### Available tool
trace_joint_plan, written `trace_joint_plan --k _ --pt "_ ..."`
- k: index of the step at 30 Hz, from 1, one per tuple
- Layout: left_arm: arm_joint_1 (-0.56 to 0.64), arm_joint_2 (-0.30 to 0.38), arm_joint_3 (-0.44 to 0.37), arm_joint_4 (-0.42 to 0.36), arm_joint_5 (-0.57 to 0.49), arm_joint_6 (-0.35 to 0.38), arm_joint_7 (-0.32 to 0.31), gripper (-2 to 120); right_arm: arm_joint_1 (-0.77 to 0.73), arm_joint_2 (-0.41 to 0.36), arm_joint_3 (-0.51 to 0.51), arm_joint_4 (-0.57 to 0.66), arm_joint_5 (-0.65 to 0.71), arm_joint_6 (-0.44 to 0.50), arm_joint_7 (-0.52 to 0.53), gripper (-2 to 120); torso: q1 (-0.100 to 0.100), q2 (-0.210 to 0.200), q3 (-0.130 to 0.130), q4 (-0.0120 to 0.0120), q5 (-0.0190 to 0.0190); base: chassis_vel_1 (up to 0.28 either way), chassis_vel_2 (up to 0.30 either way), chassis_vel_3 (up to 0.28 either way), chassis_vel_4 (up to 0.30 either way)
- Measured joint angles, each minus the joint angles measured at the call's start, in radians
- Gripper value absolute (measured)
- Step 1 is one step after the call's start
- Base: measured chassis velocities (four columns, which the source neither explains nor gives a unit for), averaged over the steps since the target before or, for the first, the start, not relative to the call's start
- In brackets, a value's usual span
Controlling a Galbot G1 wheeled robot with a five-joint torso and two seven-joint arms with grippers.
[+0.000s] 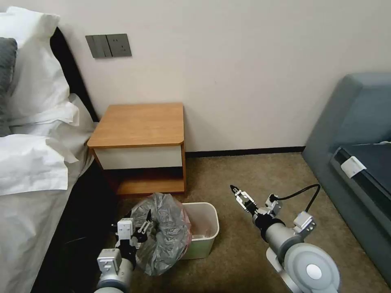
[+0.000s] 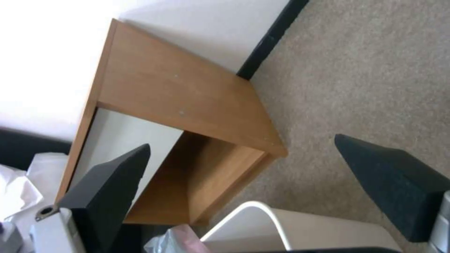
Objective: Pick up the garbage bag from the table and place it over the trash can.
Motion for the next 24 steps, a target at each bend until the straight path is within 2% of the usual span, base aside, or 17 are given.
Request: trace_joint_plan --k 12,24 --pt "-0.032 0.001 0.012 0.05 -0.018 0.027 -0.054 67 -0.005 0.005 0.001 -0.017 -0.019 0.01 0.0 100 0.0 0.0 0.0 0.0 0.0 0.0 0.0 0.0 0.0" --pt "-0.044 0.002 0.008 0.07 -0.053 0.027 -0.055 67 -0.01 0.014 -0.004 -0.016 -0.032 0.012 -0.002 100 0.0 0.0 0.0 0.0 0.0 0.0 0.0 0.0 0.0"
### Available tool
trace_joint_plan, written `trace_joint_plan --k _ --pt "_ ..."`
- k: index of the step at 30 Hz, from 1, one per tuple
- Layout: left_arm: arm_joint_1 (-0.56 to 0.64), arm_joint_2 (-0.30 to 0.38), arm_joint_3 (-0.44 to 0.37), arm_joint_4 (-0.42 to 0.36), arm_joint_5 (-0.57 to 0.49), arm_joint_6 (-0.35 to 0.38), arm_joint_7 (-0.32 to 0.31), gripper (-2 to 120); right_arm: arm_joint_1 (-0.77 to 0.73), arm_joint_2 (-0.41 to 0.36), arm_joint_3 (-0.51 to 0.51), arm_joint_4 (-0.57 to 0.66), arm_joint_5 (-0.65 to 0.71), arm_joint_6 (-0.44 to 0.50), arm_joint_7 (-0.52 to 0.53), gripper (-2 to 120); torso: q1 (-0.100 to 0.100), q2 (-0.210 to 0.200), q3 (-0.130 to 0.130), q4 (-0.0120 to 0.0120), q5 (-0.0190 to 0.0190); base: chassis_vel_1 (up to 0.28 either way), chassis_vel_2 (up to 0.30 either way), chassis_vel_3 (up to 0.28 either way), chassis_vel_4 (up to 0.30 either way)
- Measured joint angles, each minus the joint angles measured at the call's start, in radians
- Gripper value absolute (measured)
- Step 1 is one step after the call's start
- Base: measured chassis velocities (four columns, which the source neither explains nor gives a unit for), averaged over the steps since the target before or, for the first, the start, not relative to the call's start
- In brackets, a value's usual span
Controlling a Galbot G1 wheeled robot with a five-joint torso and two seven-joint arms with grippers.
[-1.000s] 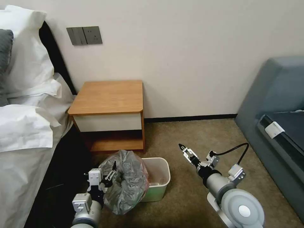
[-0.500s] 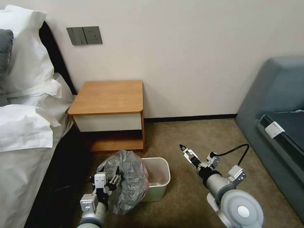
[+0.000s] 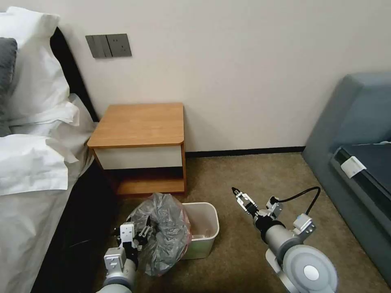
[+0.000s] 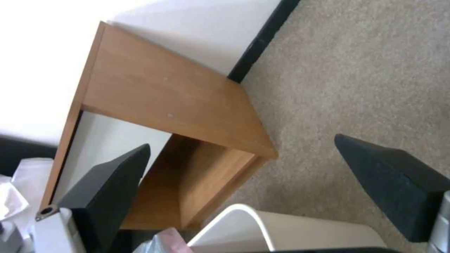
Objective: Pick up the garbage bag from the table and place it over the trash can.
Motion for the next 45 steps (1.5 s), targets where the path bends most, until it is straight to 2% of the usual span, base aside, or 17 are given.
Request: trace_joint_plan --k 19,28,36,41,45 --pt "-0.038 0.0 0.043 0.041 -0.007 0.005 0.004 66 -0.003 0.02 -0.016 -0.016 -0.057 0.018 -0.004 100 0.0 0.0 0.0 0.0 0.0 0.0 0.0 0.0 0.0" --pt "-0.044 0.005 0.057 0.032 -0.008 0.009 -0.002 66 -0.003 0.034 -0.027 -0.029 -0.083 0.023 -0.008 100 0.0 0.0 0.0 0.0 0.0 0.0 0.0 0.0 0.0" --pt "-0.03 0.016 0.019 -0.04 -0.044 0.023 -0.018 66 0.016 0.048 -0.057 -0.043 -0.094 0.025 -0.009 100 0.0 0.0 0.0 0.0 0.0 0.0 0.0 0.0 0.0" --pt "-0.033 0.024 -0.003 -0.045 -0.065 0.03 -0.021 66 0.027 0.055 -0.073 -0.054 -0.101 0.027 -0.008 100 0.0 0.0 0.0 0.0001 0.0 0.0 0.0 0.0 0.0" --pt "-0.042 0.03 -0.02 -0.021 -0.087 0.033 -0.021 66 0.033 0.058 -0.08 -0.059 -0.104 0.029 -0.007 100 0.0 0.0 0.0 0.0001 -0.0001 0.0 0.0 0.0 0.0"
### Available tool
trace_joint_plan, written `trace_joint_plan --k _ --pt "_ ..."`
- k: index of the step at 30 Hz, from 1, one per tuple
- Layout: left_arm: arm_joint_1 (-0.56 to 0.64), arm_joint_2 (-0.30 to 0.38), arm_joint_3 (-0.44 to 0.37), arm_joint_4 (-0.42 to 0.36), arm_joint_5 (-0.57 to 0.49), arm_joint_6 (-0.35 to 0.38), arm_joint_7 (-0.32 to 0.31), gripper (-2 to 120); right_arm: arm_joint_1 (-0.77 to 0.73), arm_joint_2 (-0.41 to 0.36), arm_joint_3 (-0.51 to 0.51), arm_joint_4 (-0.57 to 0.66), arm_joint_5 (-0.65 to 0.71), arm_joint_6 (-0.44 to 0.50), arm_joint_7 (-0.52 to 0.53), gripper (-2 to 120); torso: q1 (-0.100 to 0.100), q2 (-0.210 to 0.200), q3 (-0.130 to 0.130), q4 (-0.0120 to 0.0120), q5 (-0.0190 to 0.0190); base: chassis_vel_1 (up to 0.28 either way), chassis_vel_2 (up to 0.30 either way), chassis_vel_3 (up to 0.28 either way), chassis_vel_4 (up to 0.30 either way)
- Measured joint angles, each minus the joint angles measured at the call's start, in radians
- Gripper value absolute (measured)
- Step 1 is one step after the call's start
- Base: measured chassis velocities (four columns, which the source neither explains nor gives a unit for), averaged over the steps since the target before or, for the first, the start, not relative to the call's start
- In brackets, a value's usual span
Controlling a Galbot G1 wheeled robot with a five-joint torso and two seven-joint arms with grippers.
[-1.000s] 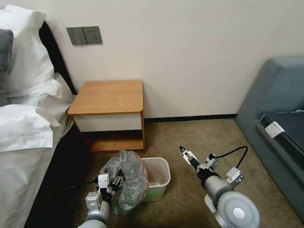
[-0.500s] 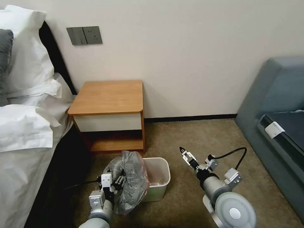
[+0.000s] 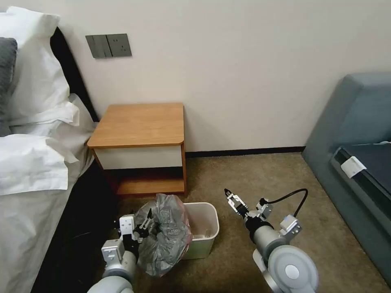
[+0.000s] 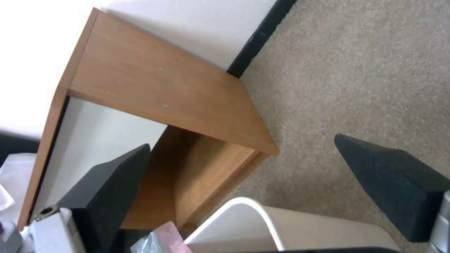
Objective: Pick up the garbage bag from the table and place it over the trash can.
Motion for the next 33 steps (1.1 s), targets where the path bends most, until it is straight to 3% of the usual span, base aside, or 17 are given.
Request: trace_joint_plan --k 24,28,33 --pt "-0.051 0.006 0.05 0.072 -0.023 0.026 0.009 65 -0.004 0.004 0.008 -0.011 -0.012 0.009 -0.001 100 0.0 0.0 0.0 -0.0001 0.0002 0.0 0.0 0.0 0.0" --pt "-0.064 0.006 0.058 0.073 -0.026 0.044 0.002 62 -0.004 0.007 0.008 -0.015 -0.016 0.01 -0.001 100 0.0 0.0 0.0 -0.0001 0.0002 0.0 0.0 0.0 0.0" --pt "-0.069 0.009 0.061 0.06 -0.051 0.092 -0.027 49 -0.004 0.007 0.007 -0.019 -0.017 0.011 -0.001 100 0.0 0.0 0.0 -0.0001 0.0 0.0 0.0 0.0 0.0"
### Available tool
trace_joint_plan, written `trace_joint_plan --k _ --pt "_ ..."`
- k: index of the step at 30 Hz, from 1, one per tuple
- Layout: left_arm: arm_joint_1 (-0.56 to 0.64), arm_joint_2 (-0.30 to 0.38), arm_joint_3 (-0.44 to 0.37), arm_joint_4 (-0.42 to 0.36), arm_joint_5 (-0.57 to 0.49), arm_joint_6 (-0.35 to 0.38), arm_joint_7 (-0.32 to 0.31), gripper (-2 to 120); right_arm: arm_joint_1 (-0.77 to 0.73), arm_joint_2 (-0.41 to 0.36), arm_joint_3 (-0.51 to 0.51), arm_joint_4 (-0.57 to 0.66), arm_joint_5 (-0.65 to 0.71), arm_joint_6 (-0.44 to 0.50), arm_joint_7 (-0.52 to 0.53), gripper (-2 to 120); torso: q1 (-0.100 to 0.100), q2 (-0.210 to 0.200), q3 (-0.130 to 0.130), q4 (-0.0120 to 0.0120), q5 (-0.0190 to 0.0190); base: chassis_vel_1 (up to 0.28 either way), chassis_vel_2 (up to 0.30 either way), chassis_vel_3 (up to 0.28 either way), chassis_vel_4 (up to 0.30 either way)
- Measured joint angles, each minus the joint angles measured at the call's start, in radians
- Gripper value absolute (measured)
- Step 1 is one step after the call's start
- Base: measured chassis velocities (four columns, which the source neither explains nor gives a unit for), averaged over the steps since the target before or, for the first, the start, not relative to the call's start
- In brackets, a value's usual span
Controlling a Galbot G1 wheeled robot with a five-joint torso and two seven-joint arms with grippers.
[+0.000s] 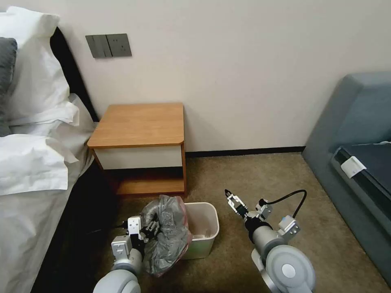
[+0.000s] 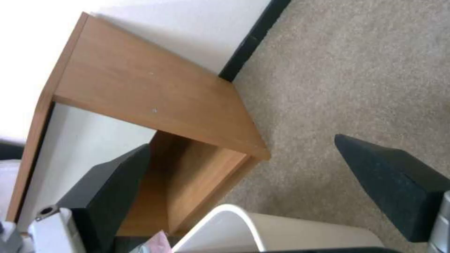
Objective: Pick up the garbage bag from the table and place it over the trash can.
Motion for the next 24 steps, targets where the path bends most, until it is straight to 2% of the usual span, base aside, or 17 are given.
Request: trace_joint_plan --k 2,5,13,24 --pt "-0.007 0.007 0.0 -0.017 -0.032 0.051 -0.019 47 0.0 0.001 -0.001 -0.003 -0.002 0.0 0.0 100 0.0 0.0 0.0 0.0 0.0 0.0 0.0 0.0 0.0" --pt "-0.021 0.017 0.0 -0.031 -0.073 0.09 -0.041 50 0.0 0.003 -0.005 -0.007 -0.007 0.001 -0.001 100 0.0 0.0 0.0 0.0 0.0 0.0 0.0 0.0 0.0" --pt "-0.078 0.046 0.001 -0.048 -0.195 0.182 -0.079 49 -0.004 0.009 -0.013 -0.017 -0.021 0.005 -0.003 100 0.0 0.0 0.0 0.0 0.0 0.0 0.0 0.0 0.0" --pt "-0.121 0.059 0.016 -0.038 -0.226 0.249 -0.113 50 -0.011 0.015 -0.005 -0.026 -0.028 0.011 -0.007 100 0.0 0.0 0.0 0.0 0.0001 0.0 0.0 0.0 0.0"
